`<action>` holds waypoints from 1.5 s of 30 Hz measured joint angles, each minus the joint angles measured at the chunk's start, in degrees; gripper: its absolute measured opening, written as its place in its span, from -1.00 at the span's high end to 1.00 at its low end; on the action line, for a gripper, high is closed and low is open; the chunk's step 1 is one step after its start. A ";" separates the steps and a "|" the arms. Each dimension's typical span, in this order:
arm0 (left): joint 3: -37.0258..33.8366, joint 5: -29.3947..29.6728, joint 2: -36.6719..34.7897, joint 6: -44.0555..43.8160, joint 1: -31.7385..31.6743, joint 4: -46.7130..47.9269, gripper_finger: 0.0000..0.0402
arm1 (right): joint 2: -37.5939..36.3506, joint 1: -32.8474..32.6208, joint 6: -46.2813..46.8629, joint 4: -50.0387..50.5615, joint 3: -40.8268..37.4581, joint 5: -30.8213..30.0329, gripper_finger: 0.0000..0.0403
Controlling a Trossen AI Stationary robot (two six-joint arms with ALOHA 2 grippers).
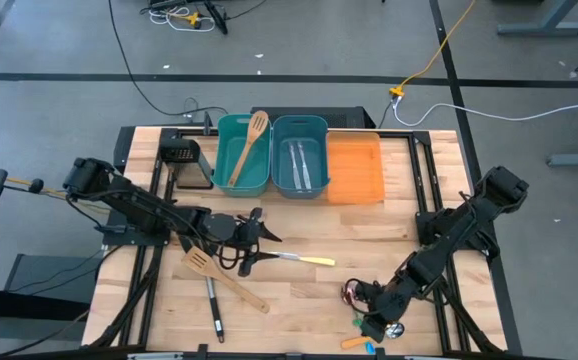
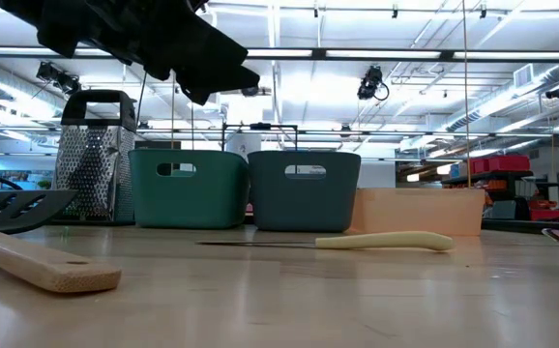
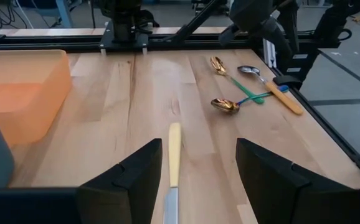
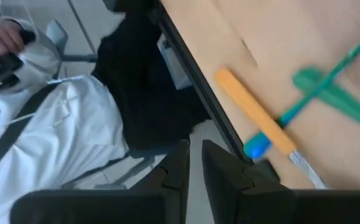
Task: Pick & Place Kitchen Items
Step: Put the yellow spoon into the orange bin
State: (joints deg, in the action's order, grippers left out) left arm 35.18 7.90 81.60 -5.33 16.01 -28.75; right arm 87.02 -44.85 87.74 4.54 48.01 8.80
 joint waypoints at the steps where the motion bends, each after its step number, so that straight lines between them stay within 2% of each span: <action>1: 0.00 0.00 0.00 0.00 0.00 -0.02 -0.05 | 0.00 -0.45 0.47 0.25 0.00 -0.01 0.73; 12: 0.00 1.06 0.02 -0.04 -0.02 -0.07 -0.05 | 0.00 -4.78 3.82 -1.93 0.08 -4.64 0.75; 18: 0.00 1.53 0.02 -0.04 -0.02 -0.07 -0.05 | 5.32 -5.81 -0.27 -0.29 7.96 -6.97 0.75; 26: 0.00 1.53 0.02 -0.52 -0.02 -0.72 -0.05 | 17.03 -5.92 -3.54 20.07 23.41 3.29 0.76; 28: 0.00 1.53 0.02 -1.37 0.00 -0.87 -0.05 | 18.41 -5.92 -5.29 24.33 26.32 3.48 0.77; 32: 0.00 1.53 0.02 -1.64 -0.01 -1.33 -0.05 | 19.56 -5.85 -10.08 31.18 30.42 0.10 0.84; 35: 0.00 1.53 0.02 -1.64 0.00 -1.40 -0.05 | 19.52 -5.81 -12.03 34.59 31.09 -1.50 0.93; 39: 0.00 1.53 0.02 -1.81 0.00 -1.49 -0.05 | 19.59 -6.02 -14.71 36.20 30.03 -0.65 0.97; 45: 0.00 2.42 0.02 -2.58 0.00 -1.70 -0.05 | 19.56 -6.03 -14.11 36.51 26.93 1.24 0.81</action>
State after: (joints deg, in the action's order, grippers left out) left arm 35.18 10.32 81.62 -7.90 16.01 -30.46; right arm 106.59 -50.88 73.63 41.06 74.94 10.04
